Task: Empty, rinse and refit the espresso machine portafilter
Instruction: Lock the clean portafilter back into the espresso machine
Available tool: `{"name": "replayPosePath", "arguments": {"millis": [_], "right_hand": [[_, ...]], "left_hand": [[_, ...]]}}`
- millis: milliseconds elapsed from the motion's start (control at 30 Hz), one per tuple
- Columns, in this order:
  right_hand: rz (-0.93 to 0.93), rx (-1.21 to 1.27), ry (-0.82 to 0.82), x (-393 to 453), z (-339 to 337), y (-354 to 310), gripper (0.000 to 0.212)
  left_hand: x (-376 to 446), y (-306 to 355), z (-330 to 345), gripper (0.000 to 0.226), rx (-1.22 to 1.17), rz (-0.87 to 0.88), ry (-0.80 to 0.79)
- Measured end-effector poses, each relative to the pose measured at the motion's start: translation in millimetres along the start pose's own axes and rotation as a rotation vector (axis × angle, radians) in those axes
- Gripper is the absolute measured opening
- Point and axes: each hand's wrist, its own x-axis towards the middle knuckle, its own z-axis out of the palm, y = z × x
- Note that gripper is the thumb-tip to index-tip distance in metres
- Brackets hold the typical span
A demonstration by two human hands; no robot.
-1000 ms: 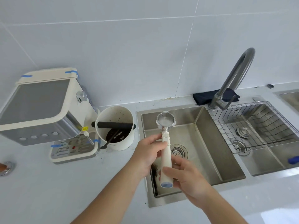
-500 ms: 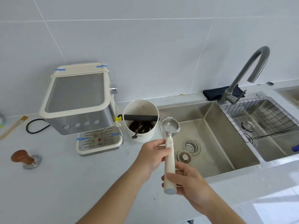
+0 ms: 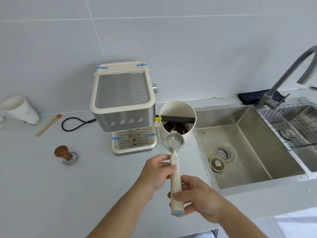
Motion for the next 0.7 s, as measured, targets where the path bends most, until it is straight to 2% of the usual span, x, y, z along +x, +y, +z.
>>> {"name": "replayPosePath", "arguments": {"millis": [267, 433, 700], "right_hand": [[0.066, -0.105, -0.084, 28.1, 29.3, -5.2, 0.061], [0.084, -0.145, -0.131, 44.1, 41.5, -12.8, 0.051], [0.107, -0.157, -0.177, 66.5, 61.2, -17.8, 0.043]], "left_hand": [[-9.1, -6.9, -43.3, 0.03, 0.021, -0.052, 0.095], [-8.5, -6.2, -62.1, 0.026, 0.033, -0.077, 0.146], [-13.6, -3.5, -96.7, 0.036, 0.229, -0.07, 0.198]]}}
